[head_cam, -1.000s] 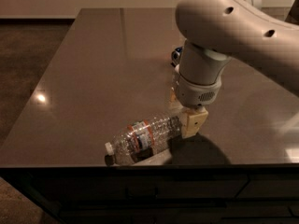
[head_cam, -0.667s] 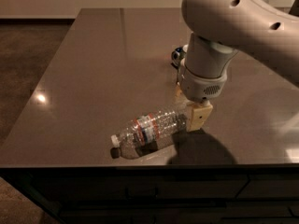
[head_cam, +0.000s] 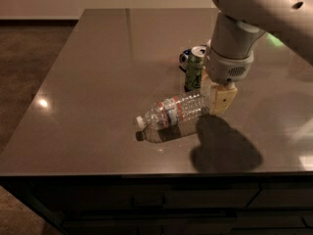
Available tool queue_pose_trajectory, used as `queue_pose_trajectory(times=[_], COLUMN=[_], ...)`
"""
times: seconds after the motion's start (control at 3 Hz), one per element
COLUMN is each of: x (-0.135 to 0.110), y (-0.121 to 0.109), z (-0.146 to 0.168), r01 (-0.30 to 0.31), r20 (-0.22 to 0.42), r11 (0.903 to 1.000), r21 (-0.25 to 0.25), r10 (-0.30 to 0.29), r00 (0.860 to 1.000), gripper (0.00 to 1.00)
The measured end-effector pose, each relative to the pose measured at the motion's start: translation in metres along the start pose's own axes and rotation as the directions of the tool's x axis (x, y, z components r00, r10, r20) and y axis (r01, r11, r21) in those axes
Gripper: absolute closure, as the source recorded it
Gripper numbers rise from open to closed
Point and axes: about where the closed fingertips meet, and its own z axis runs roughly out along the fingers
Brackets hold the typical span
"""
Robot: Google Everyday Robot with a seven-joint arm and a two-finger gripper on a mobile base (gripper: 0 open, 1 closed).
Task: Move water bottle near green can
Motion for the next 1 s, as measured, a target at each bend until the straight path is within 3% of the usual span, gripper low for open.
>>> queue_pose_trajectory(times=[0.33,0.67,1.0], x=[0.033,0.071,0.089], y=[-0.018,-0.040,-0.053], z=[0.002,0.008,0.012], r01=[-0.048,-0.140,-0.193], r20=[-0.033,-0.044,-0.045], r11=[0.9988,0.9902,0.9811], r21=[0.004,0.004,0.008], r10=[0.048,0.140,0.193], r00=[0.998,0.989,0.980], gripper=[1.00,0.75,0.46])
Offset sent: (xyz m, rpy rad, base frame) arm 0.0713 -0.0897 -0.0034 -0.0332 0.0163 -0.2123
